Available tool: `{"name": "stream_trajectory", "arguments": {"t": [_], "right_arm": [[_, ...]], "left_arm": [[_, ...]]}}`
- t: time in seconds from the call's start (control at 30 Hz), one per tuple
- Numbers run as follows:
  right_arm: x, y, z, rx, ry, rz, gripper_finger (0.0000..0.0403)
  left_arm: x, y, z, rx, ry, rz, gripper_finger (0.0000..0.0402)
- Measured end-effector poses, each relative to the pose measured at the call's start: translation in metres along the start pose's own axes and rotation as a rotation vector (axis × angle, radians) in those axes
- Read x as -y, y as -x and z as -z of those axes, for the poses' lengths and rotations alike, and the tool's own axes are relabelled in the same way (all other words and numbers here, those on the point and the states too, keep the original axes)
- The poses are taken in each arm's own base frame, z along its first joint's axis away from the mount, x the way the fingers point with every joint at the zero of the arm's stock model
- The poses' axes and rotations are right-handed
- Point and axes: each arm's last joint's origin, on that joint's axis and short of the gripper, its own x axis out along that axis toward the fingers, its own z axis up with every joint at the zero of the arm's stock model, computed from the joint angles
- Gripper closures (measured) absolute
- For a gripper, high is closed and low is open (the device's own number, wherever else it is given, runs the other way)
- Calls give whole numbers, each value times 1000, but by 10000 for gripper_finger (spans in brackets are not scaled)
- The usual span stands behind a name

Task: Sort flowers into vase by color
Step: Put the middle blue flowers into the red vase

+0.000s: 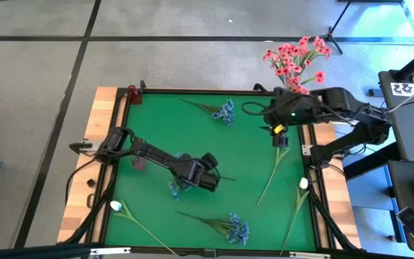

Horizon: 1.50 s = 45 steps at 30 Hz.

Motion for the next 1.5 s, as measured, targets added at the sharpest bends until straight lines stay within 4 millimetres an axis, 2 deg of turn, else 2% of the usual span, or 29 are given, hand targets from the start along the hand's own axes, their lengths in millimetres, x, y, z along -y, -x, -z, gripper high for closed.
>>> {"name": "stream_trajectory", "arguments": {"t": [0.23, 0.47, 0.67, 0.9, 1.13, 1.2, 1.33, 1.5], "right_arm": [[3, 13, 5, 54, -14, 7, 169], [4, 15, -1, 118, -8, 17, 169], [4, 15, -2, 133, -8, 19, 169], [6, 27, 7, 138, 15, 22, 169], [11, 57, 28, 207, -4, 35, 169], [13, 64, 33, 229, -10, 39, 169], [15, 75, 41, 256, -19, 54, 169], [17, 81, 46, 263, -31, 117, 169]], "left_arm": [[-15, 18, 16, -60, -55, -23, 186], [-11, 8, 3, 3, -64, -65, 186], [5, -1, -7, -27, -185, -105, 195], [12, -6, -12, -64, -148, -149, 265], [20, -9, -17, -32, -195, -105, 367], [28, -3, -17, 16, -213, -33, 392], [50, 26, -18, 117, -278, 105, 398], [80, 66, -34, 193, -467, 87, 400]]}}
